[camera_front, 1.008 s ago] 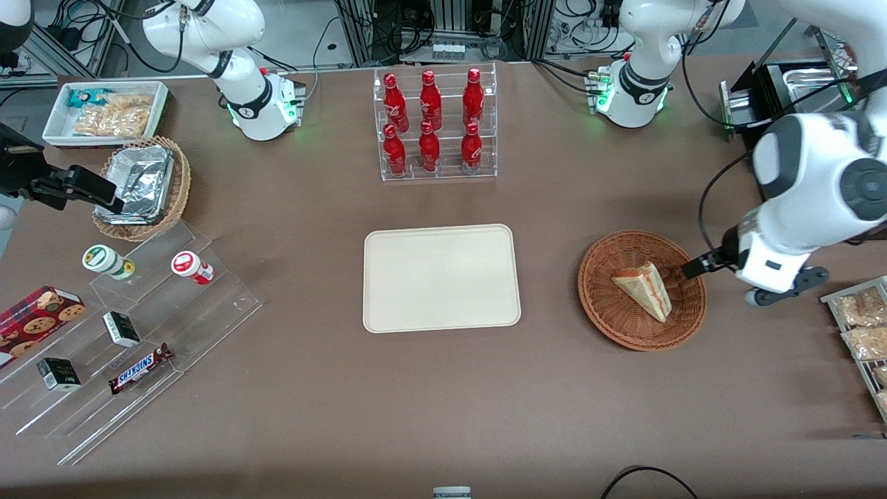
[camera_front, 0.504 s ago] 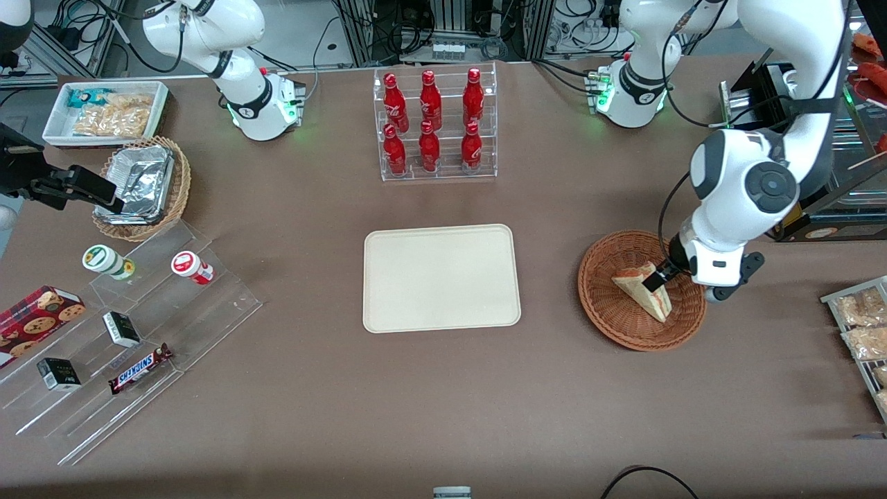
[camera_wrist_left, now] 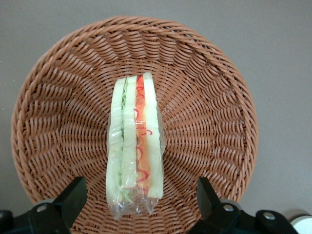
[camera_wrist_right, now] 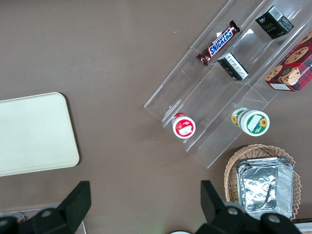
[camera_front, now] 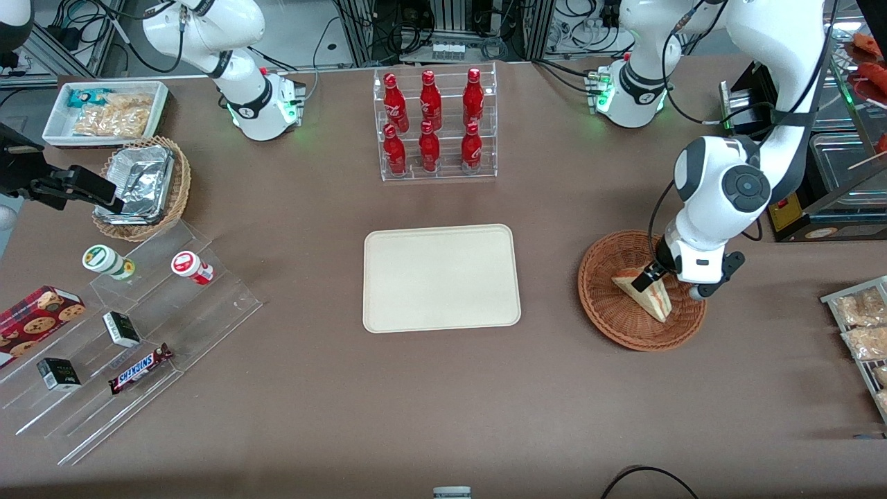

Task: Place sandwich from basket to tray
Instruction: 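Lower the left gripper and close it on the sandwich's crust edge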

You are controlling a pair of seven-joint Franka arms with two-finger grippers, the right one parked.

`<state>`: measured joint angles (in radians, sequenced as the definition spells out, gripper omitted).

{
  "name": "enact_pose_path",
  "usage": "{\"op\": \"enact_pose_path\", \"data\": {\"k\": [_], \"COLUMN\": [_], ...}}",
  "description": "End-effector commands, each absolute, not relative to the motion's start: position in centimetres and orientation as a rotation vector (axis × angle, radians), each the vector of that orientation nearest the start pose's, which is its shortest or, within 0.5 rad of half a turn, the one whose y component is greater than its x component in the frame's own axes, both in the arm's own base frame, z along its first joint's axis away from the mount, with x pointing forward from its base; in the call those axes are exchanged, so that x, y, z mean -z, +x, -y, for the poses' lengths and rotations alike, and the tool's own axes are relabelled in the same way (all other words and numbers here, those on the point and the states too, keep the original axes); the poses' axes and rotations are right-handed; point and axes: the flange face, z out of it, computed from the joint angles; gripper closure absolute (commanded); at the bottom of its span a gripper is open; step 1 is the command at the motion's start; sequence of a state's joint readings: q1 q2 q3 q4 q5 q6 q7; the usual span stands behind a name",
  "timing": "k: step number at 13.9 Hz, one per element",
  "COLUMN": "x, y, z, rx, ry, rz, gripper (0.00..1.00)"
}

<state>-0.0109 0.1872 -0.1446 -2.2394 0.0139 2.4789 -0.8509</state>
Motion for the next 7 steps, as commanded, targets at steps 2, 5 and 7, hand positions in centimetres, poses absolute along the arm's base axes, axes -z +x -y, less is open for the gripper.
{"op": "enact_pose_path", "data": {"k": [2,5,7], "x": [-26.2,-25.4,-24.9], "y": [54.6,54.7,54.7], "z": [8.6,8.5,8.2], "rx": [0.09,0.079,0.068], "ry": [-3.008,-3.006,-3.005], "rz": [1.108,1.116,1.11], "gripper": [0.0,0.34,0.59]}}
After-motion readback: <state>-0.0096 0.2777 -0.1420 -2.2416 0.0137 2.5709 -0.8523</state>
